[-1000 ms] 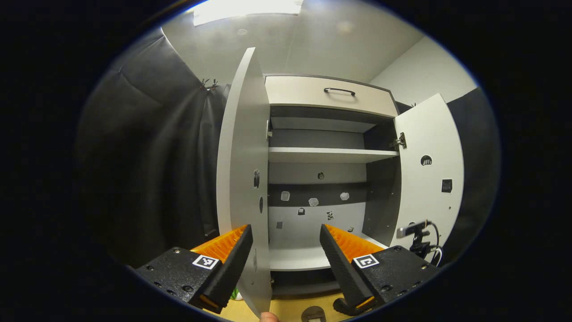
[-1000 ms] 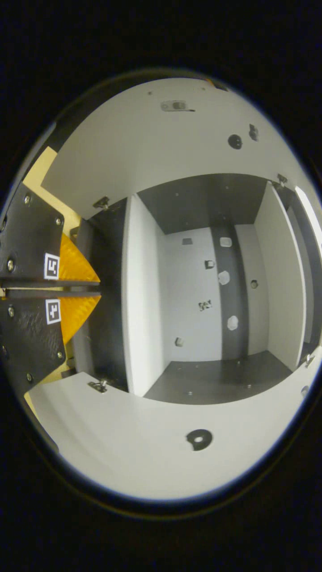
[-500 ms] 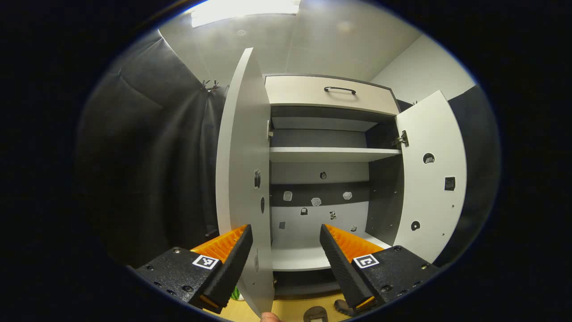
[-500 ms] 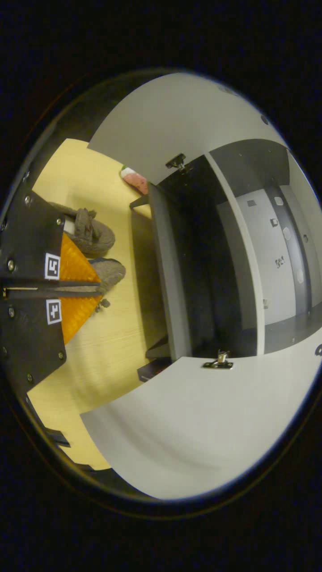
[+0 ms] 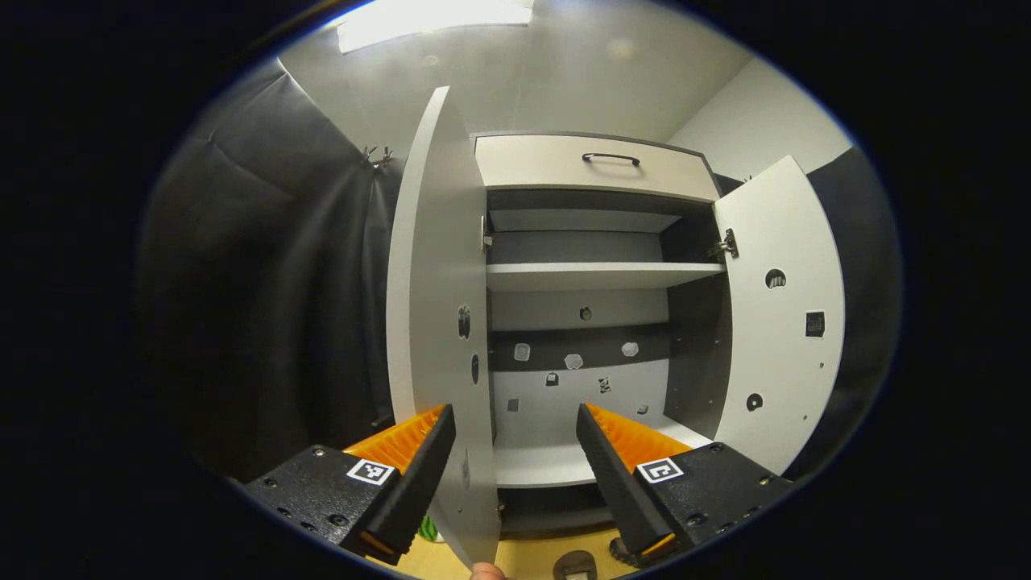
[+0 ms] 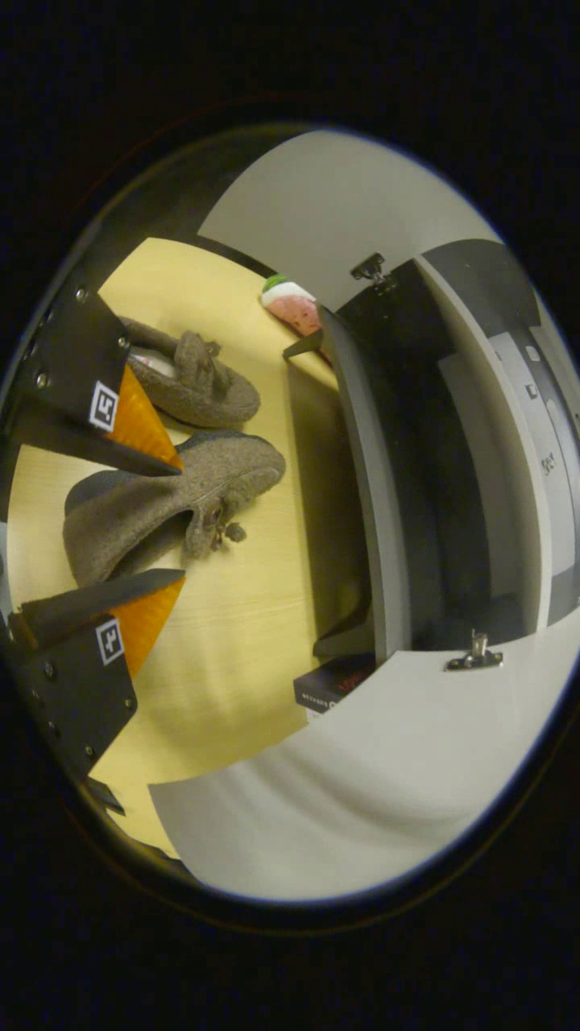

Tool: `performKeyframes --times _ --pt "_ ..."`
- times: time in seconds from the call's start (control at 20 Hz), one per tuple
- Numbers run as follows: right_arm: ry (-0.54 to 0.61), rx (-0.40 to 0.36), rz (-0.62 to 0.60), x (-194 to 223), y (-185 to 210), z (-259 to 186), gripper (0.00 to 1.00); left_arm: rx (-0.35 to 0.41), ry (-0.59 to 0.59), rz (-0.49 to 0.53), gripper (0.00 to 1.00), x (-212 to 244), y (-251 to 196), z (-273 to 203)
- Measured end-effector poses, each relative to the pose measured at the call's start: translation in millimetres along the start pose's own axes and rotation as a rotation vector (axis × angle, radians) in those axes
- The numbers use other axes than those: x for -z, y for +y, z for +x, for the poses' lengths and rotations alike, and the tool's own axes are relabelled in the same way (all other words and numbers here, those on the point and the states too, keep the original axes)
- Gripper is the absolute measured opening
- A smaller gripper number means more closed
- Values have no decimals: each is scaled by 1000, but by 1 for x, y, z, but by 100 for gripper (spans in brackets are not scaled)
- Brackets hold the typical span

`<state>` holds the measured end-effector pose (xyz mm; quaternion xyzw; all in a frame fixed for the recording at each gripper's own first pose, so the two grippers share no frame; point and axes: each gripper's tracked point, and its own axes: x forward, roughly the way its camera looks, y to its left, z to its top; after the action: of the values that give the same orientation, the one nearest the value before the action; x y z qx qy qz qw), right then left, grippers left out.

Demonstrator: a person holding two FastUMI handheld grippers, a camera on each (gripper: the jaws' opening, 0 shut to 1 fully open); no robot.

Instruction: Grab one shoe with the right hand and put it into the shoe cabinet, grab the other shoe with the left hand and put it into the shoe cabinet; then close the right door with the right hand and the left door with the left hand.

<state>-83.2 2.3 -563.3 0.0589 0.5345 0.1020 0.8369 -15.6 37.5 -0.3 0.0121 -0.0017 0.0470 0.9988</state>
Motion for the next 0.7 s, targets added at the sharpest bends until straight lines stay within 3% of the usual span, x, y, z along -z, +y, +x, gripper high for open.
performKeyframes --times 0.05,0.1,0.2,0.25,0.3,0.35,0.4,0.45,0.7 --pt "23 -8 -3 6 2 6 64 -1 1 2 93 0 0 0" --pt "46 -17 -1 11 6 13 71 -2 0 3 94 0 0 0" --pt "78 -55 20 15 18 25 72 -6 1 5 94 0 0 0" --pt "89 -71 26 15 26 32 64 -8 1 7 94 0 0 0" --pt "95 -85 29 13 30 34 72 -9 1 11 93 1 0 1" --pt "107 -102 30 15 36 39 72 -9 1 15 93 1 0 1" --pt "114 -111 36 14 43 41 65 -9 1 19 94 1 0 1" --pt "129 -139 34 20 52 47 65 -9 1 22 94 1 0 1" --pt "99 -104 -55 9 68 42 9 -10 -3 17 94 1 0 1"
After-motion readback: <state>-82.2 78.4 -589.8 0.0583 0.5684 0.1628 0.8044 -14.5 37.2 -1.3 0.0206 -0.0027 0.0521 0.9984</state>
